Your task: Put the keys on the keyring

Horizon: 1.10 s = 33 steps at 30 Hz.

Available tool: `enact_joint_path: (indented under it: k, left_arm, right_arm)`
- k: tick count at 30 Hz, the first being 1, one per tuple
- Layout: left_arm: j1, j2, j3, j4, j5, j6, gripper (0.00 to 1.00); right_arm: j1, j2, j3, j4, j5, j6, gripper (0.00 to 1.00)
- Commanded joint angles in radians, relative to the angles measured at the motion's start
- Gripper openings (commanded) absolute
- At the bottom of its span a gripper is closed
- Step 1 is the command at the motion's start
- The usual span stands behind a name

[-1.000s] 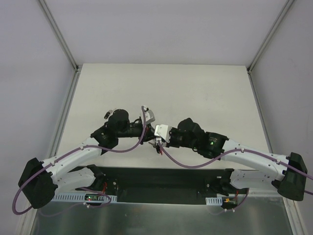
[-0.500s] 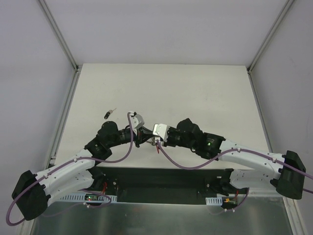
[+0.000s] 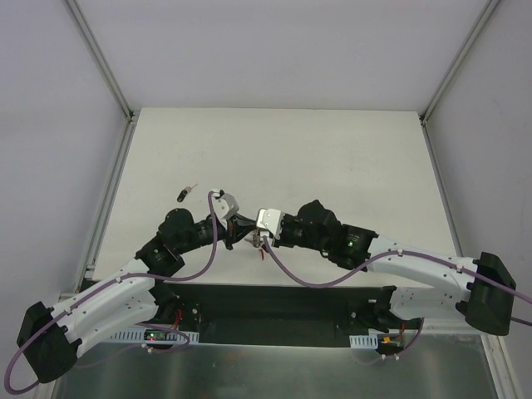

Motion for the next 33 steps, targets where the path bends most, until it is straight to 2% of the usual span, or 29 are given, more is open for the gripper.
enact_joint_path:
  k: [1,7,11,13,16,17,18,19,20,25,28,33]
  left_arm:
    - [0.02,0.001,0.042,0.178,-0.023,-0.014,0.0]
    - [0.02,0.118,0.013,0.393,0.003,-0.096,0.0]
    - [0.02,0.162,-0.016,0.566,0.003,-0.135,0.0]
    - [0.018,0.175,-0.027,0.588,0.006,-0.146,0.0]
    - [0.02,0.163,-0.022,0.547,0.017,-0.137,0.0]
    - [0.02,0.155,-0.024,0.527,0.014,-0.132,0.0]
    - [0.02,0.126,-0.022,0.471,0.008,-0.119,0.01]
    - [0.02,0.107,-0.019,0.431,0.003,-0.106,0.06]
    - [0.02,0.087,-0.013,0.375,-0.007,-0.094,0.17]
    - [0.021,-0.028,0.077,-0.029,-0.041,0.006,0.28]
    - [0.024,-0.032,0.117,-0.131,-0.011,0.032,0.35]
    - [0.029,0.049,0.157,-0.134,0.094,0.018,0.43]
  right_arm:
    - [0.003,0.044,0.005,-0.093,-0.034,0.015,0.01]
    - [0.017,0.041,-0.001,-0.047,-0.063,0.033,0.01]
    - [0.016,0.016,-0.004,-0.044,0.01,0.032,0.01]
    - [0.016,0.001,-0.004,-0.046,0.035,0.027,0.01]
    - [0.016,-0.016,0.025,-0.07,0.11,0.001,0.01]
    - [0.016,-0.017,0.034,-0.125,0.136,-0.019,0.01]
    - [0.014,-0.017,0.041,-0.141,0.147,-0.028,0.01]
    - [0.016,-0.017,0.057,-0.156,0.158,-0.036,0.01]
    - [0.016,-0.019,0.061,-0.178,0.178,-0.045,0.01]
    - [0.017,-0.021,0.112,-0.253,0.204,-0.094,0.01]
    - [0.016,-0.005,0.166,-0.311,0.187,-0.105,0.01]
    - [0.02,0.027,0.238,-0.403,0.186,-0.12,0.01]
